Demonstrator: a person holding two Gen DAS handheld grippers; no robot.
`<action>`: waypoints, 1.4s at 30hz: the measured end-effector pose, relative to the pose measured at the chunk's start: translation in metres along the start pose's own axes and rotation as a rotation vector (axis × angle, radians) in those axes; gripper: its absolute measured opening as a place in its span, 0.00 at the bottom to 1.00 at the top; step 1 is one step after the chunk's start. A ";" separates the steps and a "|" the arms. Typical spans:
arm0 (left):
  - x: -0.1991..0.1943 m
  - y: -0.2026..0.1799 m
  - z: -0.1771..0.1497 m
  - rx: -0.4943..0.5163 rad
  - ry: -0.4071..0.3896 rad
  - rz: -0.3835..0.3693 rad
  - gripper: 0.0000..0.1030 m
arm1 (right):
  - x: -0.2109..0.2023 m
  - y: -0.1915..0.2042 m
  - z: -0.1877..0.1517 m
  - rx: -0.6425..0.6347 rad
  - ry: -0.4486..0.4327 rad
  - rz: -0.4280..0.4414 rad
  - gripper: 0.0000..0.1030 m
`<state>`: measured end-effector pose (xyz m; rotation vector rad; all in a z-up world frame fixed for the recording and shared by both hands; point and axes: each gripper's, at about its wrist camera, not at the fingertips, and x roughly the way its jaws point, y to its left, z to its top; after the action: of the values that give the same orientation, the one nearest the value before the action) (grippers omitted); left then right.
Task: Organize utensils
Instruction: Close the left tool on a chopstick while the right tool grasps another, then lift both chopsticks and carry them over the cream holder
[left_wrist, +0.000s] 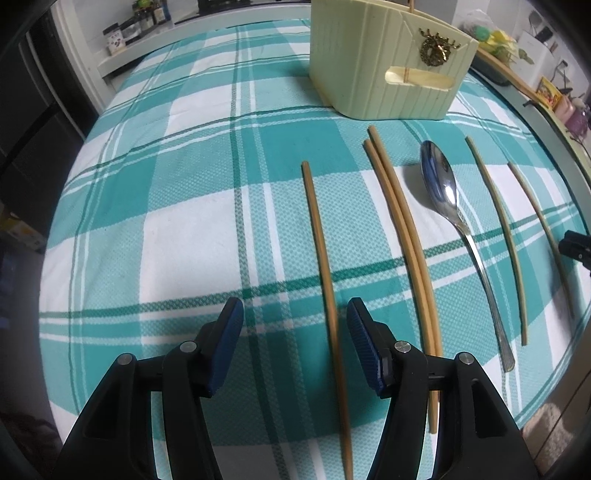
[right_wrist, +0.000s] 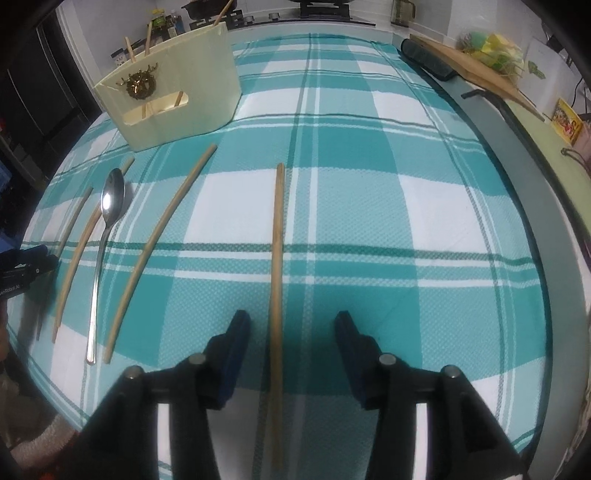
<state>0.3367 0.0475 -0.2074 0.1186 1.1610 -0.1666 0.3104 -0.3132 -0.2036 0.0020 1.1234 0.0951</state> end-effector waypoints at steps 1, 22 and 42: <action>0.001 0.001 0.003 0.002 0.003 -0.004 0.59 | 0.000 0.000 0.004 0.000 0.001 0.005 0.47; 0.040 -0.005 0.077 0.070 0.078 -0.030 0.09 | 0.057 0.015 0.094 -0.072 0.128 0.025 0.08; -0.112 0.025 0.056 -0.089 -0.312 -0.114 0.04 | -0.063 0.024 0.094 -0.096 -0.330 0.112 0.07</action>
<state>0.3485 0.0696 -0.0817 -0.0515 0.8626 -0.2259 0.3660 -0.2896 -0.1049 -0.0051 0.7877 0.2402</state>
